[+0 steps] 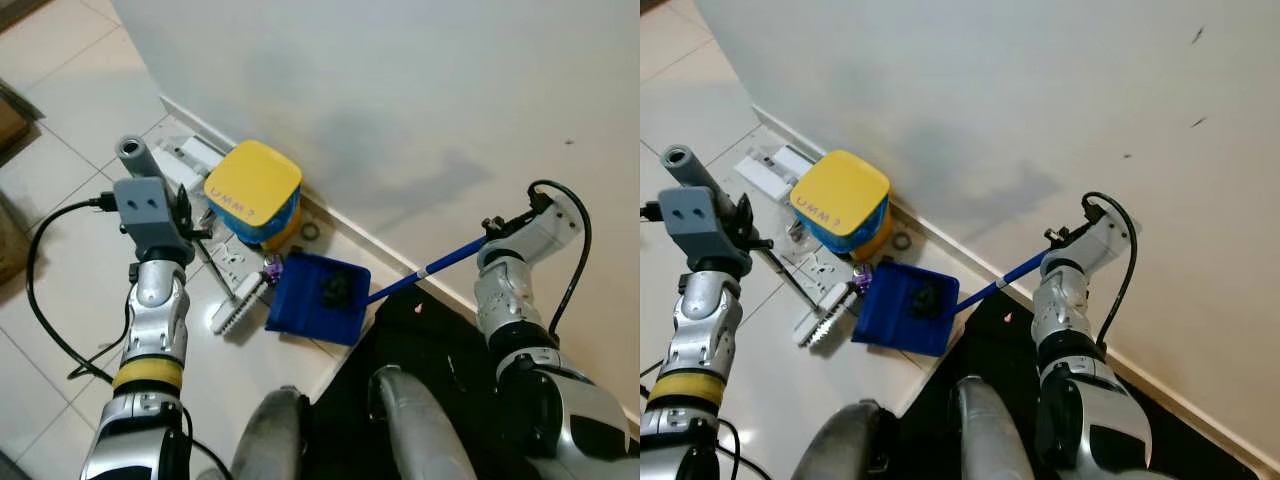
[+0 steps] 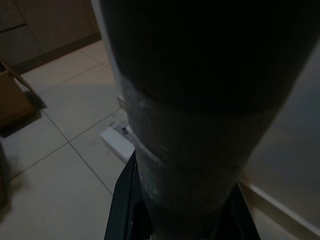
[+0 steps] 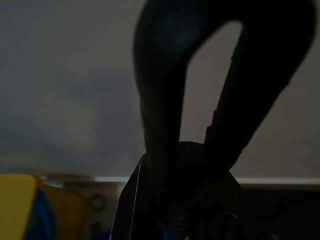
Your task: Sweep floor
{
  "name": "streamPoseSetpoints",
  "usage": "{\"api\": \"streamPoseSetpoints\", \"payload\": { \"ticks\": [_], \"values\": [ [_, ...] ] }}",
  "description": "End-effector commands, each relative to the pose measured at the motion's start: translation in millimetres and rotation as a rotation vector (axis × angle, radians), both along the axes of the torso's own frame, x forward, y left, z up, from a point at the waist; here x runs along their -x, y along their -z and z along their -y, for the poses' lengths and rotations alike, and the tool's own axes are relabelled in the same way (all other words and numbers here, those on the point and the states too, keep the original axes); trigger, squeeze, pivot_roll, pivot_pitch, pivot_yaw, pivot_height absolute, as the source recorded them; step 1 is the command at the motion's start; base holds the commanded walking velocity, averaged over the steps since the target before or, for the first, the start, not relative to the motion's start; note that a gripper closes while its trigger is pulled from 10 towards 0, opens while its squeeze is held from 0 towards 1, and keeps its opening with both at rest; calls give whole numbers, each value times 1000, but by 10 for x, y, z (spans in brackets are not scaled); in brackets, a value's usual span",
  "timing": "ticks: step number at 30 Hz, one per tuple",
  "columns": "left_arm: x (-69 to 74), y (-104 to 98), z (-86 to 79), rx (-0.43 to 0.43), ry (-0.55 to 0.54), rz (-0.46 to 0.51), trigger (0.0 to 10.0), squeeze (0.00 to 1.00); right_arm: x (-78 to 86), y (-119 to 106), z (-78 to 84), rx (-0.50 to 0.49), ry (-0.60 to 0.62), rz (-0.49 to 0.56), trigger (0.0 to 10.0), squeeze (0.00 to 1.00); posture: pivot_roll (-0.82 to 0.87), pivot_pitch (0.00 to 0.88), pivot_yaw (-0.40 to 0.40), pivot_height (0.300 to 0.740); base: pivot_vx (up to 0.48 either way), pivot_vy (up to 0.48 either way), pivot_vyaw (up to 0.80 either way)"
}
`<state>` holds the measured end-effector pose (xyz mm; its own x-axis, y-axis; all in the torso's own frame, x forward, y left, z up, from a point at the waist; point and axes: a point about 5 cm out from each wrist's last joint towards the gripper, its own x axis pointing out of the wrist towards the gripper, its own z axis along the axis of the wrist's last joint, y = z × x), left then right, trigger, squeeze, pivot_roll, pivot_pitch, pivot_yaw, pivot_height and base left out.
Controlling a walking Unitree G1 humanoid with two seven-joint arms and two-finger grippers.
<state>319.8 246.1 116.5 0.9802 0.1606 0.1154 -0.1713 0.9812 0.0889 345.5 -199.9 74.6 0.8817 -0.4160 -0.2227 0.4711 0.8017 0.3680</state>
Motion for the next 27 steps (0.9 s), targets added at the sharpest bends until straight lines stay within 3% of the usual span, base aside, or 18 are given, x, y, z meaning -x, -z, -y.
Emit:
{"api": "streamPoseSetpoints", "payload": {
  "ticks": [1, 10, 14, 20, 27],
  "values": [
    [15, -46, -152, -29, -46, 18, 10000, 0, -16, -59, 43, 37, 25, 24, 10000, 0, 62, 332, -30, 740, 0, 0, 0],
    [-120, -300, -276, -48, -97, 96, 10000, 0, -177, -281, -59, 47, 2, 78, 10000, 0, 60, 398, -47, 740, 0, 0, 0],
    [-132, -323, -284, -51, -100, 104, 10000, 0, -191, -301, -73, 50, -1, 81, 10000, 0, 60, 398, -47, 740, 0, 0, 0],
    [-271, -572, -405, -66, -151, 166, 10000, 0, -323, -550, -185, 151, 43, 86, 10000, 0, 18, 464, -68, 740, 0, 0, 0],
    [-370, -744, -488, -61, -187, 182, 10000, 0, -416, -755, -330, 169, 29, 139, 10000, 0, -11, 468, -86, 740, 0, 0, 0]
  ]
}}
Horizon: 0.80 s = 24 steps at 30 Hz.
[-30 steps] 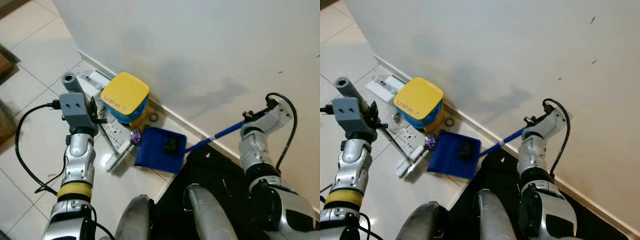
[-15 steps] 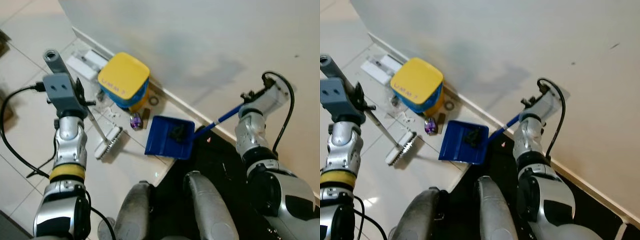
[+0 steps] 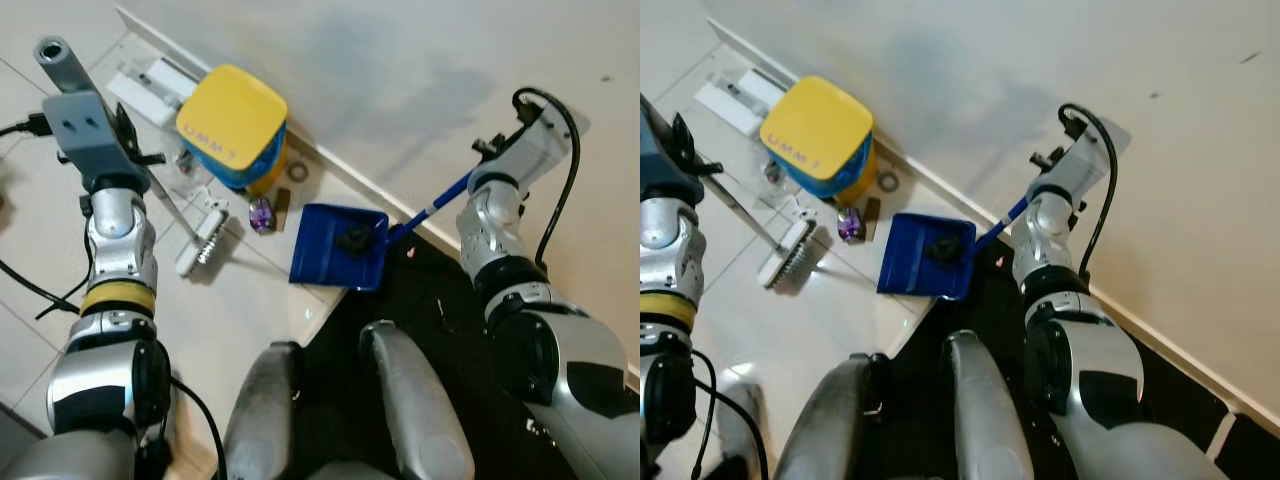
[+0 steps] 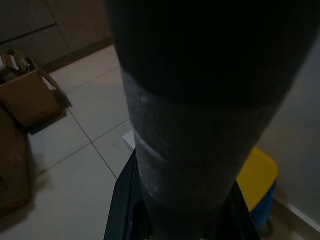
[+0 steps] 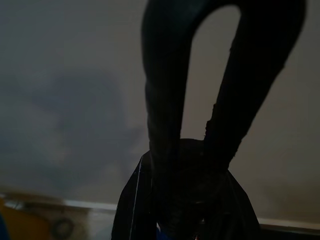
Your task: Sweep floor
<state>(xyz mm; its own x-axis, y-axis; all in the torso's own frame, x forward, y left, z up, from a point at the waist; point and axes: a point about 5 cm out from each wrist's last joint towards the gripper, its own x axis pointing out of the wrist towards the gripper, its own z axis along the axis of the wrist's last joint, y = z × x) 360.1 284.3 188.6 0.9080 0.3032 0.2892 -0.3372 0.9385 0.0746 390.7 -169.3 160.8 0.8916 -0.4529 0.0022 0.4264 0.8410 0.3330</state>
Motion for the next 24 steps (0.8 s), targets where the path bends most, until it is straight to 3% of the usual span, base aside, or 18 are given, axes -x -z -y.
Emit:
{"api": "streamPoseSetpoints", "payload": {
  "ticks": [1, 11, 16, 24],
  "values": [
    [34, -23, -106, -27, -32, 5, 10000, 0, 35, 108, -24, 26, 11, -43, 10000, 0, -11, 468, -86, 740, 0, 0, 0],
    [-8, -77, -143, -13, -66, 13, 10000, 0, -23, -51, -300, 118, -56, -3, 10000, 0, -42, 471, -111, 740, 0, 0, 0],
    [-37, -112, -150, 3, -93, 15, 10000, 0, -3, -74, -574, 252, -123, 16, 10000, 0, -57, 481, -127, 740, 0, 0, 0],
    [-55, -214, -182, -12, -159, 47, 10000, 0, 60, -30, -811, 262, -137, 21, 10000, 0, -84, 481, -139, 740, 0, 0, 0]
  ]
}}
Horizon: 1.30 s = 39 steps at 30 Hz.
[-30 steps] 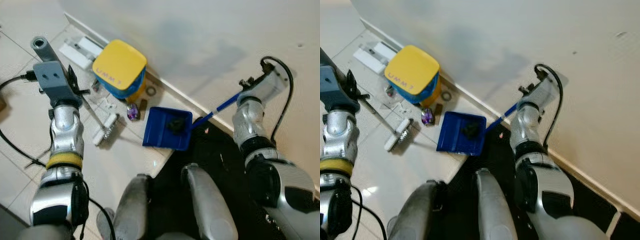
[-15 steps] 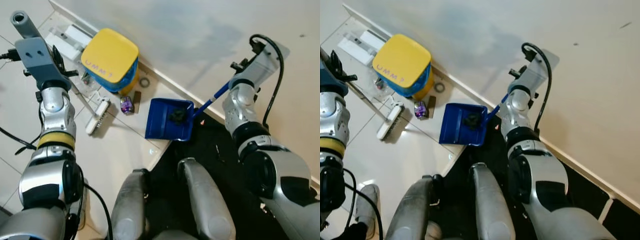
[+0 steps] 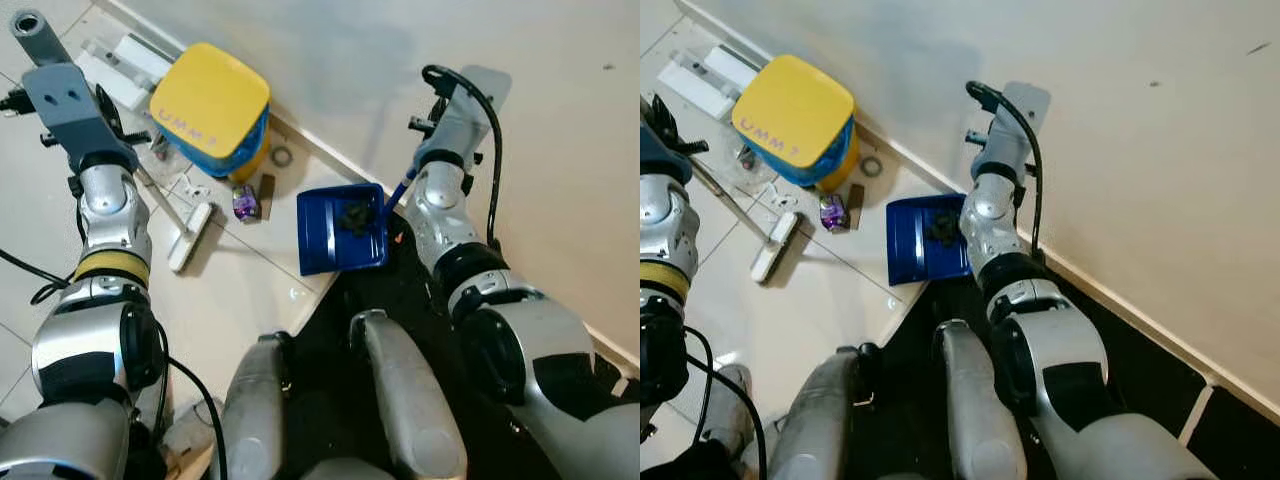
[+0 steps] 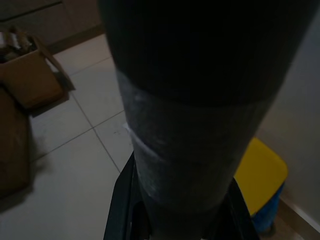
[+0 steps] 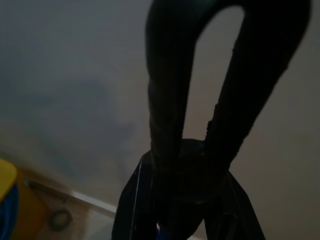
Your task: Sweep floor
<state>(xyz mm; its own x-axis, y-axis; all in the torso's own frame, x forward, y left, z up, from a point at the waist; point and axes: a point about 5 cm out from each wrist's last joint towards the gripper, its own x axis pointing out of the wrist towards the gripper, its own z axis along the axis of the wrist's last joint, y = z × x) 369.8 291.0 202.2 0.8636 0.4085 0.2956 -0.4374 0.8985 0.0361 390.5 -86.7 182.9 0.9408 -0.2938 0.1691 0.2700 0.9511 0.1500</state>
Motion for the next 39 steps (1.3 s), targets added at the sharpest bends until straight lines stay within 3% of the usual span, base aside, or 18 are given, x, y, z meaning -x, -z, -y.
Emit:
{"api": "streamPoseSetpoints", "payload": {
  "ticks": [1, 8, 10, 12, 14, 19, 20, 21, 23, 24, 25, 26, 27, 28, 29, 31, 35, 39],
  "values": [
    [42, -78, -115, -46, -52, 24, 10000, 0, 57, 190, 16, 30, 22, -59, 10000, 0, -84, 481, -139, 740, 0, 0, 0],
    [8, -199, -59, -103, -43, 68, 10000, 0, 110, 270, -19, 36, 22, -62, 10000, 0, -119, 488, -145, 740, 0, 0, 0],
    [-99, -196, 167, -111, 49, 47, 10000, 0, 129, 306, 38, 38, 39, -58, 10000, 0, -133, 494, -144, 740, 0, 0, 0],
    [-99, -196, 167, -111, 49, 47, 10000, 0, 129, 306, 38, 38, 39, -58, 10000, 0, -133, 494, -144, 740, 0, 0, 0],
    [-140, -182, 279, -103, 89, 42, 10000, 0, 135, 317, 63, 39, 49, -57, 10000, 0, -140, 495, -141, 740, 0, 0, 0],
    [-308, -45, 1095, 28, 360, 27, 10000, 0, 196, 410, 281, 58, 126, -49, 10000, 0, -180, 500, -122, 740, 0, 0, 0],
    [-308, -45, 1095, 28, 360, 27, 10000, 0, 196, 410, 281, 58, 126, -49, 10000, 0, -180, 500, -122, 740, 0, 0, 0],
    [-315, -10, 1269, 38, 415, 21, 10000, 0, 218, 442, 338, 66, 140, -49, 10000, 0, -184, 499, -116, 740, 0, 0, 0],
    [-315, -10, 1269, 38, 415, 21, 10000, 0, 218, 442, 338, 66, 140, -49, 10000, 0, -184, 499, -116, 740, 0, 0, 0],
    [-314, 24, 1416, 51, 459, 13, 10000, 0, 239, 472, 388, 73, 154, -50, 10000, 0, -189, 497, -111, 740, 0, 0, 0],
    [-314, 24, 1416, 51, 459, 13, 10000, 0, 239, 472, 388, 73, 154, -50, 10000, 0, -189, 497, -111, 740, 0, 0, 0],
    [-282, 109, 1868, 90, 609, -11, 10000, 0, 298, 546, 576, 82, 209, -56, 10000, 0, -192, 494, -94, 740, 0, 0, 0],
    [-282, 109, 1868, 90, 609, -11, 10000, 0, 298, 546, 576, 82, 209, -56, 10000, 0, -192, 494, -94, 740, 0, 0, 0],
    [-261, 119, 2038, 115, 667, -12, 10000, 0, 321, 570, 652, 85, 232, -58, 10000, 0, -191, 495, -91, 740, 0, 0, 0],
    [-261, 119, 2038, 115, 667, -12, 10000, 0, 321, 570, 652, 85, 232, -58, 10000, 0, -191, 495, -91, 740, 0, 0, 0],
    [-238, 62, 2234, 150, 754, 14, 10000, 0, 350, 598, 745, 90, 258, -61, 10000, 0, -178, 493, -72, 740, 0, 0, 0],
    [-239, -51, 2300, 151, 822, 61, 10000, 0, 366, 611, 793, 92, 273, -63, 10000, 0, -152, 478, -53, 740, 0, 0, 0],
    [-262, -175, 2240, 95, 866, 94, 10000, 0, 367, 616, 814, 83, 284, -66, 10000, 0, -127, 467, -46, 740, 0, 0, 0]
  ]
}}
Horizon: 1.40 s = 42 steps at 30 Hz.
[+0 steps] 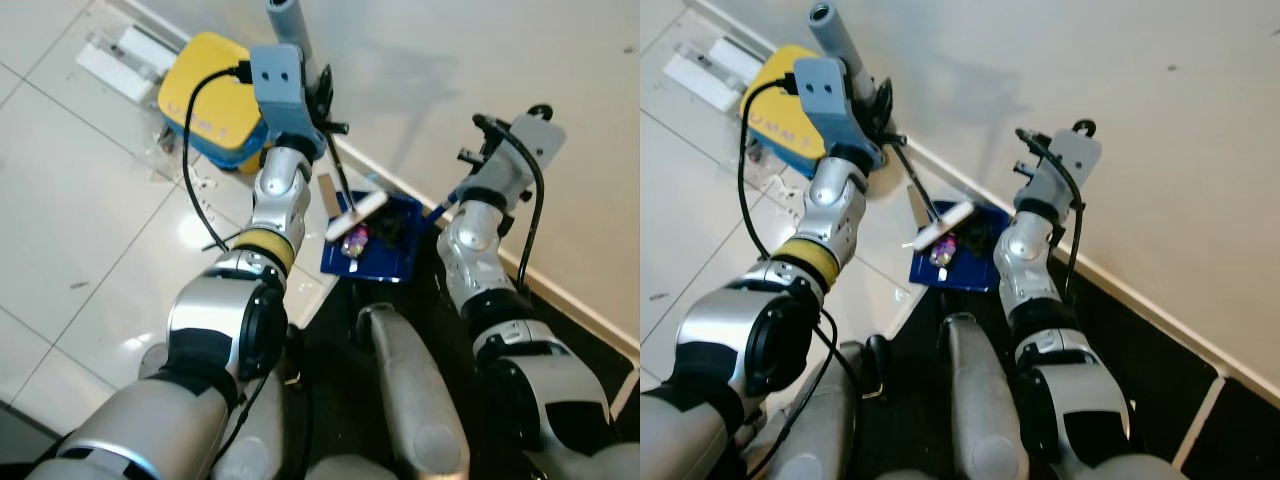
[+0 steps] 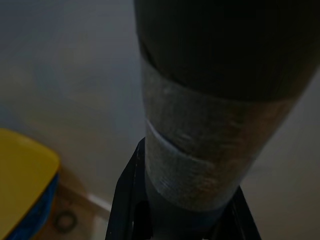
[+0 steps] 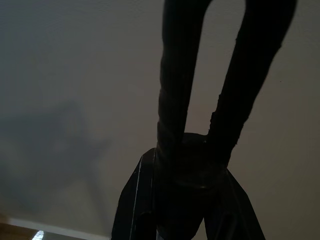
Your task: Sweep floor
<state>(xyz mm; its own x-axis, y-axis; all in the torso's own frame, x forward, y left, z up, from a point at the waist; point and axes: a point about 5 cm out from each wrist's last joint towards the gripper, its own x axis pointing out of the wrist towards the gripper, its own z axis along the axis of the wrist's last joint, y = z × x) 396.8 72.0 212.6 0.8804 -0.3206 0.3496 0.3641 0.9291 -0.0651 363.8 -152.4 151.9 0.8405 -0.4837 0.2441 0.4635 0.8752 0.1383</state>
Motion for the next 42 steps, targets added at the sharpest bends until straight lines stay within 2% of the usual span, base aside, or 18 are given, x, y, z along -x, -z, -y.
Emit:
{"api": "streamPoseSetpoints", "payload": {
  "ticks": [1, 2, 4, 6, 10, 11, 12, 13, 14, 17, 18, 19, 21, 22, 28, 33, 39, 42],
  "values": [
    [-4, -92, -1, -14, 37, 40, 10000, 0, 97, 306, 151, 24, 66, -137, 10000, 0, -113, 462, -44, 740, 0, 0, 0],
    [-4, -92, -1, -14, 37, 40, 10000, 0, 97, 306, 151, 24, 66, -137, 10000, 0, -113, 462, -44, 740, 0, 0, 0],
    [-46, -107, -195, -82, 18, 26, 10000, 0, 83, 308, 125, 15, 58, -144, 10000, 0, -79, 452, -38, 740, 0, 0, 0],
    [-46, -107, -195, -82, 18, 26, 10000, 0, 83, 308, 125, 15, 58, -144, 10000, 0, -79, 452, -38, 740, 0, 0, 0],
    [-57, -17, -583, -250, 0, -50, 10000, 0, 57, 315, 59, -5, 38, -159, 10000, 0, -32, 432, -37, 740, 0, 0, 0],
    [-57, -17, -583, -250, 0, -50, 10000, 0, 57, 315, 59, -5, 38, -159, 10000, 0, -32, 432, -37, 740, 0, 0, 0],
    [-44, -28, -709, -254, -19, -58, 10000, 0, 52, 317, 40, -10, 32, -163, 10000, 0, -18, 420, -35, 740, 0, 0, 0],
    [-44, -28, -709, -254, -19, -58, 10000, 0, 52, 317, 40, -10, 32, -163, 10000, 0, -18, 420, -35, 740, 0, 0, 0],
    [-15, -52, -871, -272, -49, -59, 10000, 0, 45, 320, 21, -17, 25, -167, 10000, 0, -4, 406, -34, 740, 0, 0, 0],
    [19, -78, -1012, -288, -72, -53, 10000, 0, 41, 325, 6, -22, 19, -172, 10000, 0, 9, 394, -35, 740, 0, 0, 0],
    [80, -170, -1231, -282, -140, -20, 10000, 0, 35, 335, 1, -29, 11, -179, 10000, 0, 47, 359, -38, 740, 0, 0, 0],
    [80, -170, -1231, -282, -140, -20, 10000, 0, 35, 335, 1, -29, 11, -179, 10000, 0, 47, 359, -38, 740, 0, 0, 0],
    [231, -305, -1576, -222, -300, 47, 10000, 0, 31, 360, 27, -35, 0, -193, 10000, 0, 83, 329, -49, 740, 0, 0, 0],
    [286, -324, -1665, -197, -343, 58, 10000, 0, 29, 369, 39, -36, -4, -198, 10000, 0, 87, 324, -51, 740, 0, 0, 0],
    [457, -107, -1737, -137, -387, 16, 10000, 0, 39, 436, 95, -77, -29, -224, 10000, 0, 119, 274, -66, 740, 0, 0, 0],
    [786, 378, -1942, -228, -477, -159, 10000, 0, 112, 642, 282, -338, -2, -266, 10000, 0, 134, 217, -50, 740, 0, 0, 0],
    [989, 594, -2128, -231, -551, -250, 10000, 0, 179, 736, 420, -441, 62, -266, 10000, 0, 150, 183, -33, 740, 0, 0, 0],
    [1053, 688, -2128, -234, -557, -274, 10000, 0, 222, 792, 481, -477, 87, -270, 10000, 0, 154, 175, -28, 740, 0, 0, 0]
  ]
}}
